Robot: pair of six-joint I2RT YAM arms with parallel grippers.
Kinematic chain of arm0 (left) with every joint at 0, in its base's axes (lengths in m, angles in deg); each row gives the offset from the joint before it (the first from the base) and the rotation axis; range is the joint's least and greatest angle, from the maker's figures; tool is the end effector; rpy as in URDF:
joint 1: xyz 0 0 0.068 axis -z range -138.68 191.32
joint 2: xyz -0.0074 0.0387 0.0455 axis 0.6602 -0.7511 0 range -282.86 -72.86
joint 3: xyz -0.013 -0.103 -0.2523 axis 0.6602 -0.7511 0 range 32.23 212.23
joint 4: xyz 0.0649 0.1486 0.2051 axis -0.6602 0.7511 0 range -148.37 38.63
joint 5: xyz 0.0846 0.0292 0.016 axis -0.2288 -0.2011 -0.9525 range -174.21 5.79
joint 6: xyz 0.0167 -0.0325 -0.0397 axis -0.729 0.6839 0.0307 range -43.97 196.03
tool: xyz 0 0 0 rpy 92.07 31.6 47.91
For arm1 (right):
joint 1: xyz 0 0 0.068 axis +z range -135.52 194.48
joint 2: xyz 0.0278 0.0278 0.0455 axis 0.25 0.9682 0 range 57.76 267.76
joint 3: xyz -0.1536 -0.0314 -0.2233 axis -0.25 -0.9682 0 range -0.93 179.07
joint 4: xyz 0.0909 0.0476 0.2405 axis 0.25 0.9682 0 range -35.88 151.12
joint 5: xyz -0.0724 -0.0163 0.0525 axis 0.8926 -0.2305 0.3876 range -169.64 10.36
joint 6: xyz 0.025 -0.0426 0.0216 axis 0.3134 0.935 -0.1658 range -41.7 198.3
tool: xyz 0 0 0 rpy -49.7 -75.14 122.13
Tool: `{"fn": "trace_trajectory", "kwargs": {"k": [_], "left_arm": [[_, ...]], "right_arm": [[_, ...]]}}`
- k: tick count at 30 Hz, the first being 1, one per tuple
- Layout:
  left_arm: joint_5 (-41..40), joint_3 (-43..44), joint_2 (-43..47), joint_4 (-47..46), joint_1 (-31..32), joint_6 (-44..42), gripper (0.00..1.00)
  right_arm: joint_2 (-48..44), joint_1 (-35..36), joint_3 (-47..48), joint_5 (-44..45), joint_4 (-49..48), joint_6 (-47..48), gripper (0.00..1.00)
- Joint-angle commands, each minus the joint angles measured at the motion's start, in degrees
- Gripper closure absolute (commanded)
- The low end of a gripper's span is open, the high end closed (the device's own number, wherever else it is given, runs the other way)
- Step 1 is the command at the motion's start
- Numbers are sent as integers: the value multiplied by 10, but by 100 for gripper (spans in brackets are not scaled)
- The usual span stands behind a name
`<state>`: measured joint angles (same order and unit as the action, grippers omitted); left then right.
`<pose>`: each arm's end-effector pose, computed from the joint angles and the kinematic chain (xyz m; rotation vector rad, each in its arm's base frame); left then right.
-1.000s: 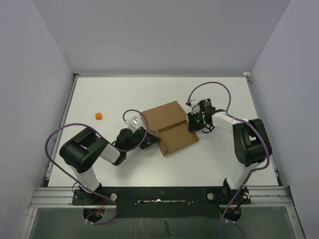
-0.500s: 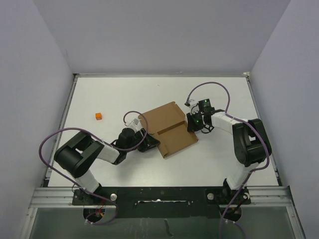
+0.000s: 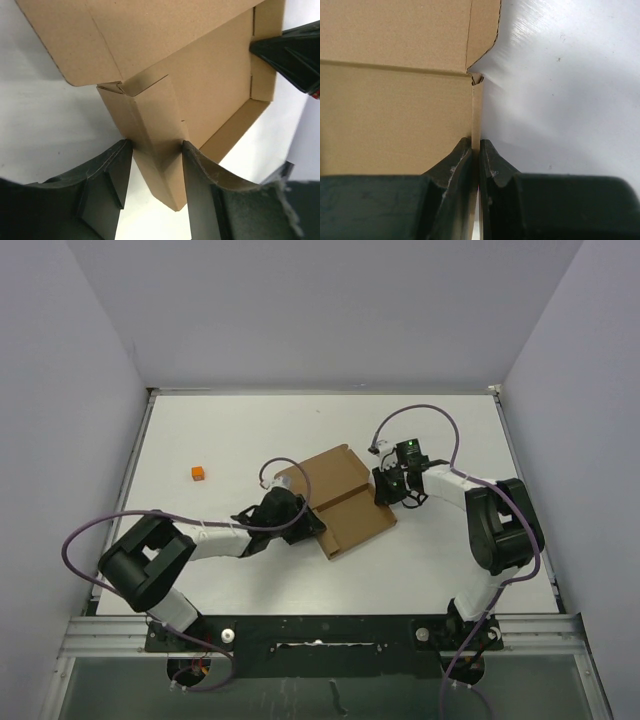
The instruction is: Fold the paper box
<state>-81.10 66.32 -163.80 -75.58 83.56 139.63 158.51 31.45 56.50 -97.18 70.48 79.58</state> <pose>0.2155 -0.1983 0.1352 -0.4282 2.4428 -0.9710 0.3250 0.1104 0.1552 -0.5230 2.5660 0.4965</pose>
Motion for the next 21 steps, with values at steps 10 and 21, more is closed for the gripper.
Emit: {"fn": "trace_trajectory", "kwargs": {"k": [10,21], "left_arm": [[-180,197,-19,409,77,20,79],[-191,273,-80,530,83,44,82]], "right_arm": [[-1,14,13,-9,7,1,100],[-4,18,13,-7,7,3,100]]}}
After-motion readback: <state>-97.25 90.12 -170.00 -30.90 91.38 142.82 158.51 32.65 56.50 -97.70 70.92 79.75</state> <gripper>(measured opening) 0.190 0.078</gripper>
